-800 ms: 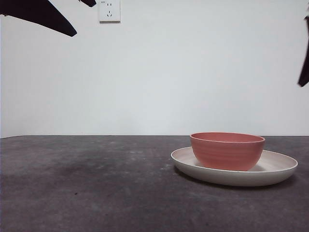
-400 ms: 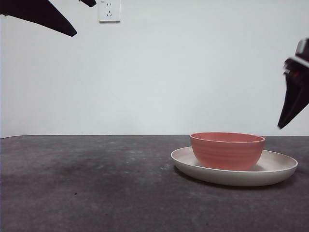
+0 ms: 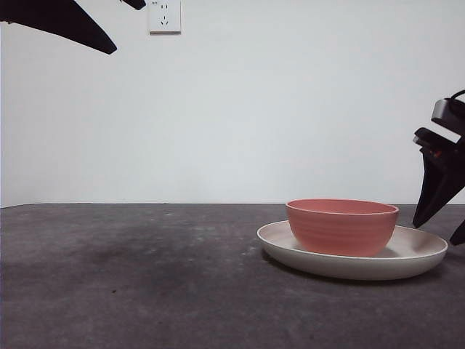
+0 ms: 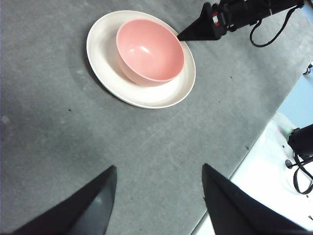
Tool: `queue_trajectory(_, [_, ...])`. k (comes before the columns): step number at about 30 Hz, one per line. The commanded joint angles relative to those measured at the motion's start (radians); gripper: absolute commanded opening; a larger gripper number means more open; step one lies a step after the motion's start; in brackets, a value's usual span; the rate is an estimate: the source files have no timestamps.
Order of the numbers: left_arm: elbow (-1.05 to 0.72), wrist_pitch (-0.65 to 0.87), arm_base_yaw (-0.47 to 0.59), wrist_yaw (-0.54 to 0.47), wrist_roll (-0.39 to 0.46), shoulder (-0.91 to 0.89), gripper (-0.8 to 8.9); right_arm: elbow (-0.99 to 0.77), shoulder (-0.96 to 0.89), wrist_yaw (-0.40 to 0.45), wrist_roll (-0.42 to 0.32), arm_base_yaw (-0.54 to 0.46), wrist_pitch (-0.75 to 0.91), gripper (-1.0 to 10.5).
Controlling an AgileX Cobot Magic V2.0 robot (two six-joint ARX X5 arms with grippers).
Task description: Place the red bowl on the white plate
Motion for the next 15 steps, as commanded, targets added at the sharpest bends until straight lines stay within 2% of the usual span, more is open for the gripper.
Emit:
queue_trajectory(1, [0.007,0.010,-0.005,0.006,0.020,0.005,2.79,0.007,0.035,-0.010,0.008,0.003,0.019,2.6])
queue_trajectory(15, [0.007,0.010,-0.005,0.006,0.019,0.005,2.79,0.007,0.071,-0.008,0.011,0.003,0.051,0.1])
